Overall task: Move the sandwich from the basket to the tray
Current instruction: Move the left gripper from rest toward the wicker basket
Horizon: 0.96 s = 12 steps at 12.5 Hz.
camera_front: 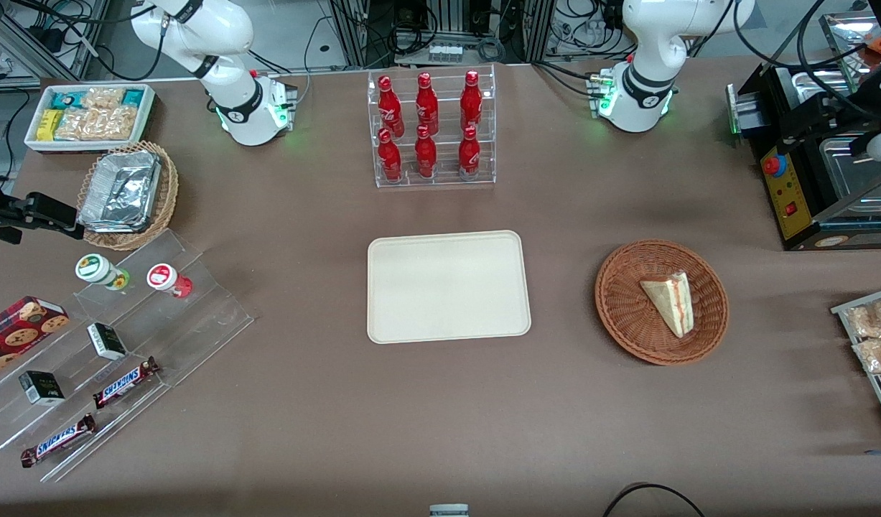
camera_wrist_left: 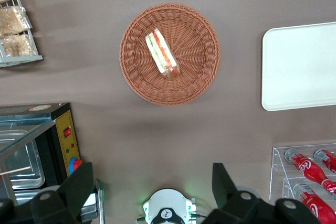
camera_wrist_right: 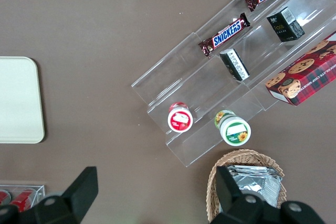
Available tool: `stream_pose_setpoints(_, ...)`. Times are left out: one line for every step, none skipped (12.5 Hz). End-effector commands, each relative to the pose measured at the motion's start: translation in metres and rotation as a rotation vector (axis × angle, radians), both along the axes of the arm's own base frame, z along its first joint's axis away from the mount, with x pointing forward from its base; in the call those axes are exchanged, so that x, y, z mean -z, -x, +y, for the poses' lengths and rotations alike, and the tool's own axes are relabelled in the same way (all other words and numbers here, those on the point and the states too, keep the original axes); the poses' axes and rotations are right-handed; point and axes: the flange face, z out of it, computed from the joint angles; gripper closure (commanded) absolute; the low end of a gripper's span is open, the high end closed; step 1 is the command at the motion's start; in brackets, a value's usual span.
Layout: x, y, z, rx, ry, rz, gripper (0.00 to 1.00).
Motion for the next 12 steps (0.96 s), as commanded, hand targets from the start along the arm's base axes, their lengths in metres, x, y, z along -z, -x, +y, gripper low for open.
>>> stream_pose_setpoints(0.006, -0.007, 0.001, 0.009, -0.007, -0.033, 0.00)
stream_pose_setpoints(0.007, -0.010, 0.001, 0.008, -0.006, -0.038, 0.00)
stream_pose_setpoints(0.011, -0.013, 0.001, 0.007, -0.009, -0.034, 0.00)
stream_pose_setpoints(0.017, -0.015, 0.002, 0.007, -0.011, -0.026, 0.00)
stream_pose_setpoints(0.027, -0.013, 0.002, 0.008, -0.011, -0.017, 0.00)
stream_pose_setpoints(0.038, -0.010, 0.003, 0.006, -0.011, -0.014, 0.00)
stream_pose_setpoints(0.050, -0.009, 0.004, 0.005, -0.012, -0.014, 0.00)
stream_pose_setpoints(0.061, -0.011, 0.004, 0.003, -0.013, -0.011, 0.00)
stream_pose_setpoints(0.076, -0.014, 0.004, 0.002, -0.013, -0.006, 0.00)
stream_pose_setpoints(0.093, -0.015, 0.004, -0.003, -0.013, -0.005, 0.00)
stream_pose_setpoints(0.111, -0.015, 0.004, -0.021, -0.015, -0.003, 0.00)
stream_pose_setpoints(0.132, -0.014, 0.003, -0.049, -0.015, -0.019, 0.00)
